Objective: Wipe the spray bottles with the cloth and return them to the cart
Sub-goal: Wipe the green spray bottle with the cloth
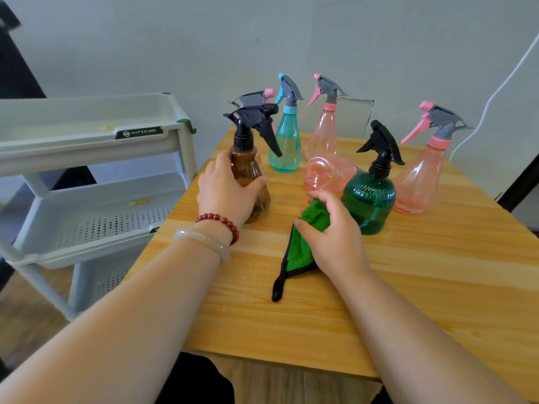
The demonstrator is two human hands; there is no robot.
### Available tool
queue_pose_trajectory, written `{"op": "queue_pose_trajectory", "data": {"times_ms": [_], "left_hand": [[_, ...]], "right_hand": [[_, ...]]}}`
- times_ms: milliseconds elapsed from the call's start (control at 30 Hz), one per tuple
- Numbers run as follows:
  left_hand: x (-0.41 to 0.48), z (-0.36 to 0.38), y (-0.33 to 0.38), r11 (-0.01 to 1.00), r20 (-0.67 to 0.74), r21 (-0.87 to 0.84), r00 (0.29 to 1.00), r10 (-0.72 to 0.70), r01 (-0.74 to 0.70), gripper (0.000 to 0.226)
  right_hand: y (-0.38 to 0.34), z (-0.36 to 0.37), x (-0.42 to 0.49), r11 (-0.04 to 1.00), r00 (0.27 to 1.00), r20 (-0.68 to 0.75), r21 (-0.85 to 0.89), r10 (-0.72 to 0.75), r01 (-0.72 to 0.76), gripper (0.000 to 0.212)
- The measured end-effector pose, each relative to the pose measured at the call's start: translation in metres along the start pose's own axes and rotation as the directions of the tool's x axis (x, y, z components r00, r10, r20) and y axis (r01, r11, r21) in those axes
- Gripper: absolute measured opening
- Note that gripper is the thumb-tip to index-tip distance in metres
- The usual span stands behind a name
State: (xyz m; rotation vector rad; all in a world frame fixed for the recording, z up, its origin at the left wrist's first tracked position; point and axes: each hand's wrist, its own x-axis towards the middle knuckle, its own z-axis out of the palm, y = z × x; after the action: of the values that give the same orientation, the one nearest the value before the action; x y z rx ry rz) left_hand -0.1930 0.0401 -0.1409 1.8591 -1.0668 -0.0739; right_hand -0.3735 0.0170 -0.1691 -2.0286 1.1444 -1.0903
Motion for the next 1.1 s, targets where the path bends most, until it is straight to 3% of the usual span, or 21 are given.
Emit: {"op": "queue_pose_trajectory", "data": {"times_ms": [167, 633, 767, 900, 1000, 1100], "left_hand": [[0.014, 0.01, 0.001, 0.996, -0.052, 0.085, 0.999, -0.017, 0.021, 0.072], [0.021, 0.014, -0.007, 1.0, 0.028, -0.005, 0.999, 0.021, -0.02, 0.089], [0.002, 0.011, -0.008, 0.992, -0.13, -0.039, 0.985, 0.114, -0.12, 0.078], [-0.014, 0.007, -0.001, 0.967, -0.179, -0.039, 0.953, 0.243, -0.254, 0.061], [-0.023, 0.004, 0.006, 0.937, -0.124, -0.051, 0.933, 0.339, -0.347, 0.049], [-0.03, 0.007, 0.014, 0.912, 0.023, -0.049, 0.912, 0.409, -0.408, 0.04]], "right_hand": [[0.001, 0.001, 0.001, 1.0, 1.0, 0.002, -0.004, -0.001, 0.001, 0.046], [0.004, 0.003, 0.005, 1.0, 0.999, -0.032, -0.025, -0.008, 0.007, 0.044], [0.002, 0.002, 0.005, 1.0, 0.999, -0.036, -0.024, 0.008, -0.009, 0.046], [-0.003, -0.001, -0.001, 1.0, 0.998, -0.057, 0.026, -0.008, 0.009, 0.049], [-0.01, -0.01, -0.007, 0.995, 0.989, -0.126, 0.055, -0.074, 0.081, 0.045], [-0.014, -0.028, -0.005, 0.989, 0.959, -0.245, 0.001, -0.143, 0.148, 0.034]]}}
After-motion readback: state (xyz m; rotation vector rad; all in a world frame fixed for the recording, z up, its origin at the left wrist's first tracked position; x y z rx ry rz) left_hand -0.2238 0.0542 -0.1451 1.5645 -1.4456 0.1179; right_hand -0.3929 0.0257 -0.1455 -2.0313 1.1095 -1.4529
